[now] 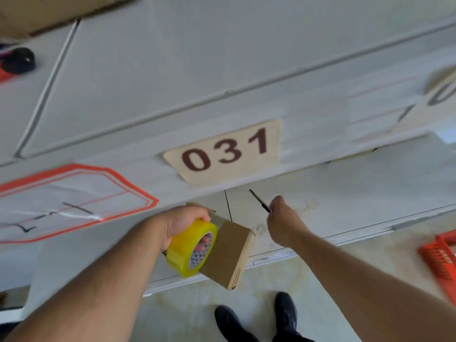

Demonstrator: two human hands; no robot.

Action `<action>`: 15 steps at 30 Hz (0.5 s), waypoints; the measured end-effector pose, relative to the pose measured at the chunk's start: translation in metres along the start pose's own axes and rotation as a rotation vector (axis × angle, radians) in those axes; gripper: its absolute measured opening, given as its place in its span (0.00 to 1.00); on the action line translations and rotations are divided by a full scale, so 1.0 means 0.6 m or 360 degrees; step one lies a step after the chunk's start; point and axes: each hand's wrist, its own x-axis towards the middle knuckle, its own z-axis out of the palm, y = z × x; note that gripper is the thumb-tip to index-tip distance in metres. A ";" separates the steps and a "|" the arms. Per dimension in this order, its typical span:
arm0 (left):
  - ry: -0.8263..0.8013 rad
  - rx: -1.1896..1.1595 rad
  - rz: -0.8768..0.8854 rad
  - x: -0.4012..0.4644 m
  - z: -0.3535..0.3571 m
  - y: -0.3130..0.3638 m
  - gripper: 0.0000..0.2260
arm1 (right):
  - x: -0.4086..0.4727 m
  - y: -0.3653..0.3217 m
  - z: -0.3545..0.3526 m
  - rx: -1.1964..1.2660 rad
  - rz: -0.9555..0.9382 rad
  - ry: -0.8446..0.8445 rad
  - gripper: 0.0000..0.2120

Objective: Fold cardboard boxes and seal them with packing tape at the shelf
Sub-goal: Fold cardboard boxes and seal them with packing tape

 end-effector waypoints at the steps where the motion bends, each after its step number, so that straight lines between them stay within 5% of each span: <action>1: -0.0029 -0.0026 -0.0007 -0.001 -0.001 -0.001 0.18 | -0.014 -0.022 0.002 0.0131 -0.0063 0.0010 0.07; 6: -0.0100 -0.0017 -0.0021 -0.013 0.001 0.003 0.17 | -0.041 -0.088 0.026 -0.0247 -0.0185 -0.0133 0.14; 15: -0.0076 -0.0036 0.0091 -0.014 -0.001 -0.015 0.14 | -0.027 -0.091 0.034 -0.0284 -0.0084 -0.0142 0.14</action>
